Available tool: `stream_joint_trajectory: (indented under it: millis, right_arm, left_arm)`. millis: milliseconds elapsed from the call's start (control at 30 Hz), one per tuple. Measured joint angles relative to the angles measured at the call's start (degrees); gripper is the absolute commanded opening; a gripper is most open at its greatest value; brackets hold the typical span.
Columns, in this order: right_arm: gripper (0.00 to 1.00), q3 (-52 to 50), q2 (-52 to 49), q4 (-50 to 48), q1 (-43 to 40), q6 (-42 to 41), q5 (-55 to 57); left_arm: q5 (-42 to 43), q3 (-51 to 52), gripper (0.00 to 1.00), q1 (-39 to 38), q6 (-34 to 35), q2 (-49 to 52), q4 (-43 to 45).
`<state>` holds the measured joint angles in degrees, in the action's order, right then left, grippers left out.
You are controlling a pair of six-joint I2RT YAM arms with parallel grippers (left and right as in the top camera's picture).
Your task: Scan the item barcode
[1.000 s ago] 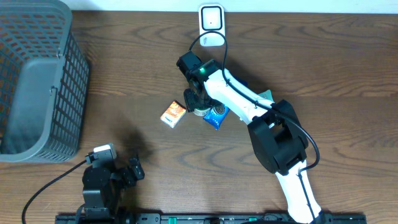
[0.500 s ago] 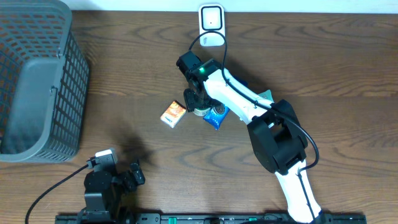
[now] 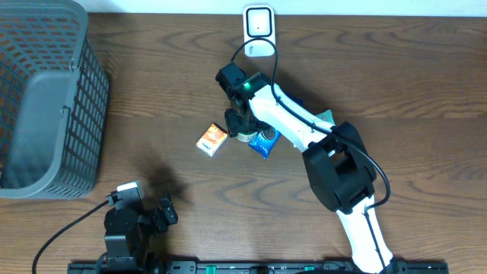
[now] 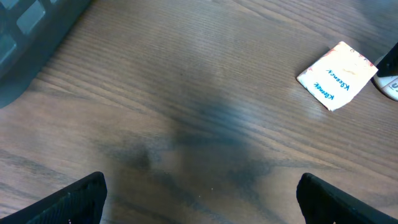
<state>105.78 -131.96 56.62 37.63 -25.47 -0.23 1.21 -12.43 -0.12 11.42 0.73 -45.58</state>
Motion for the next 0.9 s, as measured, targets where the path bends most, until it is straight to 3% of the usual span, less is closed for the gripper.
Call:
stream_joint_trajectory:
  millis: [167, 467, 733, 900]
  right_arm:
    - [0.61, 0.0, 0.0, 0.1, 0.0, 0.0, 0.0]
    - [0.62, 0.0, 0.0, 0.2, 0.0, 0.0, 0.0]
    - [0.62, 0.0, 0.0, 0.1, 0.0, 0.0, 0.0]
    - [0.62, 0.0, 0.0, 0.2, 0.0, 0.0, 0.0]
  left_arm:
    - [-0.7, 0.2, 0.98, 0.0, -0.3, 0.0, 0.6]
    - [-13.5, 1.8, 0.98, 0.0, -2.7, 0.0, 5.0]
    - [-15.0, 2.2, 0.98, 0.0, -2.9, -0.1, 23.1]
    - [-14.9, 4.6, 0.98, 0.0, -3.2, -0.2, 27.5]
